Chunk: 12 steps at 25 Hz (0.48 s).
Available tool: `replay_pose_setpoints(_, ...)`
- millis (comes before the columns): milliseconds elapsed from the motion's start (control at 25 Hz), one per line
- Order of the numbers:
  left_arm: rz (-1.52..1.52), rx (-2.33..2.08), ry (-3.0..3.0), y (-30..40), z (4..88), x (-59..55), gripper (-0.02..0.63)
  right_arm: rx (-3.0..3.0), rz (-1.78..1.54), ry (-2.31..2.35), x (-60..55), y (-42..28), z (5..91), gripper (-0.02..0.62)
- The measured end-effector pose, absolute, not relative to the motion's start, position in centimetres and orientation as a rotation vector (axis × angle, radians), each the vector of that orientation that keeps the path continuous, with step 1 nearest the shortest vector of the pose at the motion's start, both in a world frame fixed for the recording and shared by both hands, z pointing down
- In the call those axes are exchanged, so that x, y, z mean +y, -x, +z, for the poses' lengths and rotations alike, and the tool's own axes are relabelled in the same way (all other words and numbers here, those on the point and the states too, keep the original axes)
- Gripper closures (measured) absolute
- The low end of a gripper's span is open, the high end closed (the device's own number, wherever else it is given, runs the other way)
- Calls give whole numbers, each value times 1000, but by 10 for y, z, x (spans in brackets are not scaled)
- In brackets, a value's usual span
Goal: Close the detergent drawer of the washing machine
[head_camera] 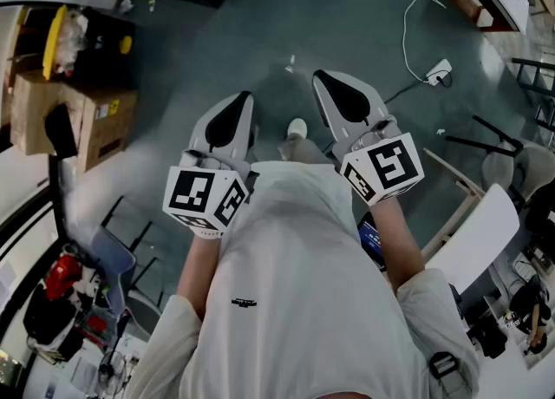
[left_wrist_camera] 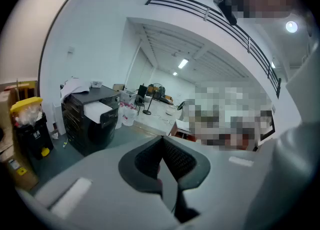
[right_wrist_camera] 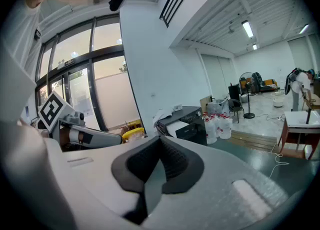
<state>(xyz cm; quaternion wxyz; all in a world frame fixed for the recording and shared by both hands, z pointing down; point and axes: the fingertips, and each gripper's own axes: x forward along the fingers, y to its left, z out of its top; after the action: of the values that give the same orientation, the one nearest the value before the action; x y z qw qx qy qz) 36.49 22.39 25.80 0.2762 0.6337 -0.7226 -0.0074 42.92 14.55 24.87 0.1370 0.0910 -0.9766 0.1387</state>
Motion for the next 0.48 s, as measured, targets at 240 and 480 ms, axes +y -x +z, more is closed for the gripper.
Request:
replay_pose_setpoints(240, -12, -1942, -1739, -377, 259, 229, 588, -2836, 335, -250, 164, -443, 252, 594)
replay_pose_setpoints(480, -33, -1936, -1766, -350, 252, 257, 588, -2823, 350, -257, 196, -415, 250, 594)
